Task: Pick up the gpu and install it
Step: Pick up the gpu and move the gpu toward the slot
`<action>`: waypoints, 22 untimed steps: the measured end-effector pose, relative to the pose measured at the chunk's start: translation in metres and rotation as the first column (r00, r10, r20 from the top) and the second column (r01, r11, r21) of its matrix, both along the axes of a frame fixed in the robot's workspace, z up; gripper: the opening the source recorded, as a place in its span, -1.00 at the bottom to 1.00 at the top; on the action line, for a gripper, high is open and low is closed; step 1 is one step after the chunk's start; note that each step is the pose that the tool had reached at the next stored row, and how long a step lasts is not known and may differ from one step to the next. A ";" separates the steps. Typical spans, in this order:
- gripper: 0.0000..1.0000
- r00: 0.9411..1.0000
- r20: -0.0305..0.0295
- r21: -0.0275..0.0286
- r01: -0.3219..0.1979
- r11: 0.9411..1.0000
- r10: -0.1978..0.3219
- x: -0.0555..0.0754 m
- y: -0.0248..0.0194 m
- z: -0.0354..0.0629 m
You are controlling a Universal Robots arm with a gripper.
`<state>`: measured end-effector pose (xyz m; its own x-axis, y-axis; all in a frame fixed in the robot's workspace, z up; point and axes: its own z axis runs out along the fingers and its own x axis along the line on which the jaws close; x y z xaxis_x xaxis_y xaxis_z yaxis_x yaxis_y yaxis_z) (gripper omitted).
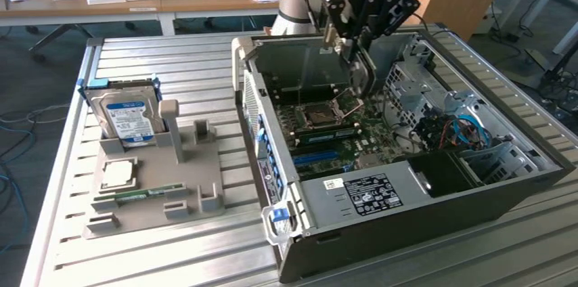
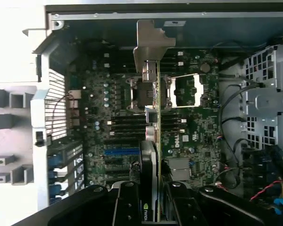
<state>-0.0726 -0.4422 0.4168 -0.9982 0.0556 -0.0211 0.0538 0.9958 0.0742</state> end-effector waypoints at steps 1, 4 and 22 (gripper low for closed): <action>-0.47 1.000 0.000 0.000 0.000 1.000 0.000 0.004 0.0000 0.0000; -0.47 1.000 0.000 0.000 0.000 1.000 0.000 0.015 0.0000 0.0000; -0.47 1.000 0.000 0.000 0.000 1.000 0.000 0.050 0.0000 -0.0003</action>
